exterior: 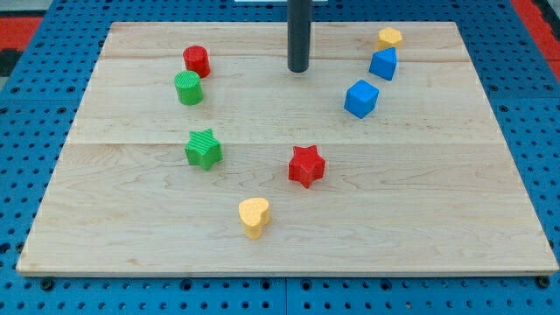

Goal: Place the blue triangle right to the blue cube

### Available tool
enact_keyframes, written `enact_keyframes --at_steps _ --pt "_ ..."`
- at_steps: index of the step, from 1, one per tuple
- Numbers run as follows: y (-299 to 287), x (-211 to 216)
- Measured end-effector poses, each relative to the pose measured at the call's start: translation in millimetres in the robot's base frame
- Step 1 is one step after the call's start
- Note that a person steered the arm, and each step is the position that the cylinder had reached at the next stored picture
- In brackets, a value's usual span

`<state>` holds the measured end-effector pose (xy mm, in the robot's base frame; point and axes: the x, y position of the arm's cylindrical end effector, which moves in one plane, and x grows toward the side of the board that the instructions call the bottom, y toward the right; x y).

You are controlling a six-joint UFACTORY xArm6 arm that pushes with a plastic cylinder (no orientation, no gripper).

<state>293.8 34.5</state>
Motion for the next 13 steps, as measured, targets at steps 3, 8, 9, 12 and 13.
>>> enact_keyframes --at_steps 3,8,9,12,13 --pt "123 -26" --pt "164 39" --pt "164 56" --pt "160 50" --pt "127 27"
